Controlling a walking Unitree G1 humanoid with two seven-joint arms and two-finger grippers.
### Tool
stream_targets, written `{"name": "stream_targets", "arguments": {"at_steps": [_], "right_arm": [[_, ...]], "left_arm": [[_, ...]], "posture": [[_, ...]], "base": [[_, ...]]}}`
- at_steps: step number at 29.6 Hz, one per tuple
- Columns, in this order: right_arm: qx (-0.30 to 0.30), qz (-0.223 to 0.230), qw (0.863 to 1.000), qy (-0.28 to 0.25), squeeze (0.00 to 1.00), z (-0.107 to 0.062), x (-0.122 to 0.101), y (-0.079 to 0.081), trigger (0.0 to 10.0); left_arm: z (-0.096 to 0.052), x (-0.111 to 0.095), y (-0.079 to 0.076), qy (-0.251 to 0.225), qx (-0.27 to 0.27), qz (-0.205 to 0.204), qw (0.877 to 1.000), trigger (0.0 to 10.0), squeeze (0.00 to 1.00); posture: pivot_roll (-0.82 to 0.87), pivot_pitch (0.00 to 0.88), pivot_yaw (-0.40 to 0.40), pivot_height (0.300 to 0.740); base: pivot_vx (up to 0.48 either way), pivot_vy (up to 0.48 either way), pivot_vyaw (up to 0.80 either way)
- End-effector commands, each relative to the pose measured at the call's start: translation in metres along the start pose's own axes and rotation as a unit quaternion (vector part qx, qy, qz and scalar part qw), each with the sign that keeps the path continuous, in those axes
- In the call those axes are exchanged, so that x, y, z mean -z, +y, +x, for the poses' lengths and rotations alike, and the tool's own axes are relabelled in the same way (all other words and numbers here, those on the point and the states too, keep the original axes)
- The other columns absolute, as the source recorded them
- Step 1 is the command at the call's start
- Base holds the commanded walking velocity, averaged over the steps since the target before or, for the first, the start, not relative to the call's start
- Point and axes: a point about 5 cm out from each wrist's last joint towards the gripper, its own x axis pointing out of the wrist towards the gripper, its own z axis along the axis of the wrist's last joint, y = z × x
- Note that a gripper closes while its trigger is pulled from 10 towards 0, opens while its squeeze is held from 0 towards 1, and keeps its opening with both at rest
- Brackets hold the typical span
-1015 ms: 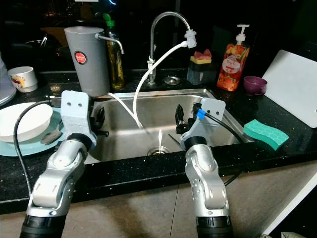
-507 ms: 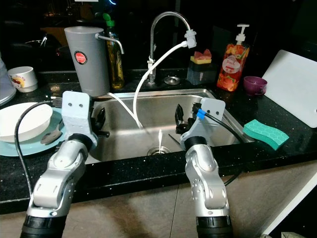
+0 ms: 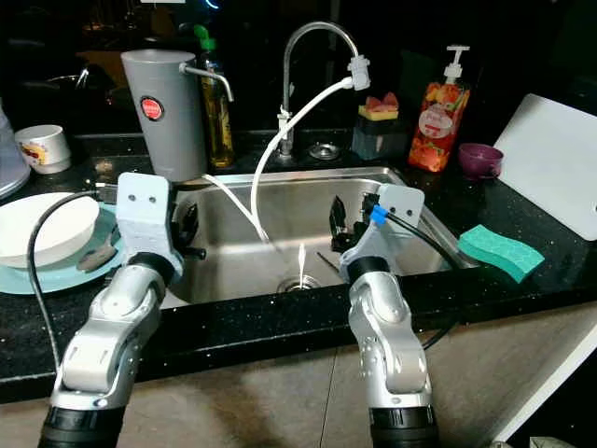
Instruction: Kitchen organization
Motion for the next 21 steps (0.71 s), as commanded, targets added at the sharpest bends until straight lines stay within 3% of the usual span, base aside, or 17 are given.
{"name": "stream_targets", "arguments": {"at_steps": [1,21], "right_arm": [[0.000,-0.001,1.000,-0.003,0.00,-0.0003,-0.0024,-0.0001,10.0],[0.001,0.000,1.000,-0.004,0.00,0.0002,-0.0022,0.0003,10.0]], "left_arm": [[-0.0031,-0.0004,-0.0005,0.000,-0.001,0.002,1.000,10.0,0.00],[-0.0024,-0.0010,0.0006,-0.002,-0.001,0.003,1.000,10.0,0.00]], "posture": [[0.17,0.110,-0.051,0.740],[0.17,0.109,-0.049,0.740]], "base": [[0.000,0.000,0.00],[0.000,0.000,0.00]]}}
